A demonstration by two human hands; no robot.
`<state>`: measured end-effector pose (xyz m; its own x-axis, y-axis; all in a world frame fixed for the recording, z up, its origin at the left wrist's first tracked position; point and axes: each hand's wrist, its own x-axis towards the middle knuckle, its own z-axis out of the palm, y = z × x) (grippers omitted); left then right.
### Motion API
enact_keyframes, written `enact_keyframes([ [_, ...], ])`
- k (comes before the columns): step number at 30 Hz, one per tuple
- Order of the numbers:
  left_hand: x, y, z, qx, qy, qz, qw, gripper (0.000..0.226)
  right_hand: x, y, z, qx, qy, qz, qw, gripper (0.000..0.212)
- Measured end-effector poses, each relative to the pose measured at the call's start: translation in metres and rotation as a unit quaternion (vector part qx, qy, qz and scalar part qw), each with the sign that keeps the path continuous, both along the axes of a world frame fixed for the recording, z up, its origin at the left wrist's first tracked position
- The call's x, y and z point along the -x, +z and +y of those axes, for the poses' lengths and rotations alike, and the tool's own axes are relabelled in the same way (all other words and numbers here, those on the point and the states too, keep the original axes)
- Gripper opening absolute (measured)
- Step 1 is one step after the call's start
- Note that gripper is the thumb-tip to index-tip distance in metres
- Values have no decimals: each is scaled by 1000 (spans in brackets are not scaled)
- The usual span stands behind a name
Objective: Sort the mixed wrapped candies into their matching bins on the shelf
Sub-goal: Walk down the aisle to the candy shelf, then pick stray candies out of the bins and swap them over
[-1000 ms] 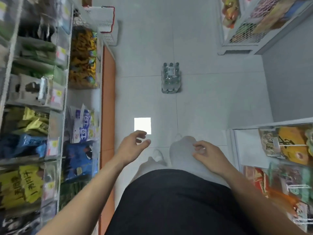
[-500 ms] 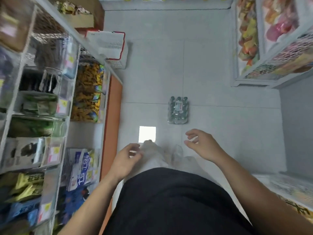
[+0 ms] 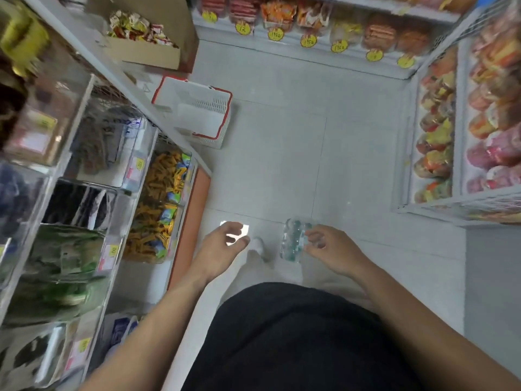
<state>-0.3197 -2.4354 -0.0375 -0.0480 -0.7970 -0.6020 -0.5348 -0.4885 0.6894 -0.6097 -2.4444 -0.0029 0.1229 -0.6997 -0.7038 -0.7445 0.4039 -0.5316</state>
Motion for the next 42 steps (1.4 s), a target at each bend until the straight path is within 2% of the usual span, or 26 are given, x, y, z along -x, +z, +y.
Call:
enact_keyframes([
  [7,5,11,-108,47,81,9,996,36,-26,8,-143,47,78,-23,996,35],
  [13,-2,-18,-131,24,246,-37,968,33,-89,-22,-265,50,292,-52,954,38],
  [18,-22,-67,-120,-34,433,-88,896,33,-166,-73,-335,53,475,-72,875,38],
  [24,-78,-167,-89,-50,530,-139,835,30,-291,-192,-339,109,611,-89,779,39],
  [29,-150,-299,-55,-31,517,-270,812,44,-394,-327,-282,174,660,-153,715,42],
  [32,-187,-371,-40,2,484,-345,804,49,-440,-389,-252,263,663,-218,667,36],
  [35,-214,-422,-21,-10,461,-407,788,50,-468,-427,-231,390,654,-254,596,31],
  [37,-225,-442,-9,-2,461,-444,769,47,-479,-442,-214,475,652,-250,536,32],
  [39,-229,-450,2,42,482,-467,740,45,-487,-452,-194,500,683,-235,477,35],
  [42,-231,-453,12,110,509,-430,738,42,-490,-463,-177,519,719,-166,432,39],
])
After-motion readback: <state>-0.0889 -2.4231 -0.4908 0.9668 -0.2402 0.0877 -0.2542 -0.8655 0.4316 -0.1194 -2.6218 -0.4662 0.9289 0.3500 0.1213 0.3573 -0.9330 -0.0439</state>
